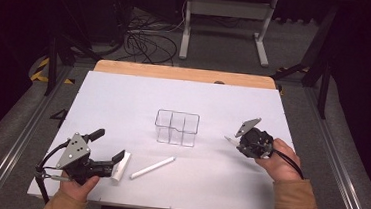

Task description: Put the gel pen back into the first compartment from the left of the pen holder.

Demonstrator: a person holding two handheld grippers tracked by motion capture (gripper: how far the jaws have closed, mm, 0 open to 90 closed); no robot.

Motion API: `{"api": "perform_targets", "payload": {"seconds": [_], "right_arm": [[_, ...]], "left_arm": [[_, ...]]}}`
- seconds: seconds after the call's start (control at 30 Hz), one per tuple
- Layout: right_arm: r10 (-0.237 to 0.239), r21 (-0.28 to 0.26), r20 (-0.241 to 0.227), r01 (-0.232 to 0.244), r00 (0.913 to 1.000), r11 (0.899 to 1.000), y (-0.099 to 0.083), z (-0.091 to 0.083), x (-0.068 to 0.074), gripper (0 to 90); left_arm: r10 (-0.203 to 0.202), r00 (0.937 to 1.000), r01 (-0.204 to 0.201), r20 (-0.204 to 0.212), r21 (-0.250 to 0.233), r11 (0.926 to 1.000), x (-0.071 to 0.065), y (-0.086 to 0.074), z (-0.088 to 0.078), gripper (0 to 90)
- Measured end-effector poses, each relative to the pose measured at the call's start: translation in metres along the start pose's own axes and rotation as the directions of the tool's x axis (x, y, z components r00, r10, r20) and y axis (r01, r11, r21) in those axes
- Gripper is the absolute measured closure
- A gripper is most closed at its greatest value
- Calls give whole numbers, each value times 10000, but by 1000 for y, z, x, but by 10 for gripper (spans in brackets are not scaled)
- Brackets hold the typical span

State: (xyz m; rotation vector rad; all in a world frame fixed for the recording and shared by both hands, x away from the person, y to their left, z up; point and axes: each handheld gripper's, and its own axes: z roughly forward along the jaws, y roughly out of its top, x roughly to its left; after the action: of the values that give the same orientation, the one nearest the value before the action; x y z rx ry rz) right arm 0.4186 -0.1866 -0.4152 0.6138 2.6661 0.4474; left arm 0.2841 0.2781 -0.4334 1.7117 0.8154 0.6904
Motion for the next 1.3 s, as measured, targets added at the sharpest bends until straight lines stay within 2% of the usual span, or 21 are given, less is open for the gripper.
{"api": "perform_targets", "payload": {"seconds": [0.3, 0.5, 0.63, 0.87, 1.3], "right_arm": [[217, -1320, 43, -210, 9998, 9910, 2, -20, -1, 793], [532, -2378, -95, -540, 9985, 9698, 2, -34, -1, 793], [829, -2841, -224, -858, 9963, 9550, 2, -41, -1, 793], [1092, -3733, -336, -1138, 9935, 9207, 1, -51, -2, 792], [1117, -4491, -358, -1159, 9931, 8859, -1, -58, 0, 792]], "left_arm": [[-9, 10000, 9, -3, -5, 10000, 0, 0, 0, 91], [-52, 10000, 52, 8, -2, 10000, 0, 0, 0, 91], [-36, 10000, 36, -6, -3, 10000, 0, 0, 1, 91], [-83, 10000, 83, 6, 2, 10000, 0, 0, 0, 91], [-66, 10000, 66, -3, 10, 10000, 0, 0, 0, 91]]}}
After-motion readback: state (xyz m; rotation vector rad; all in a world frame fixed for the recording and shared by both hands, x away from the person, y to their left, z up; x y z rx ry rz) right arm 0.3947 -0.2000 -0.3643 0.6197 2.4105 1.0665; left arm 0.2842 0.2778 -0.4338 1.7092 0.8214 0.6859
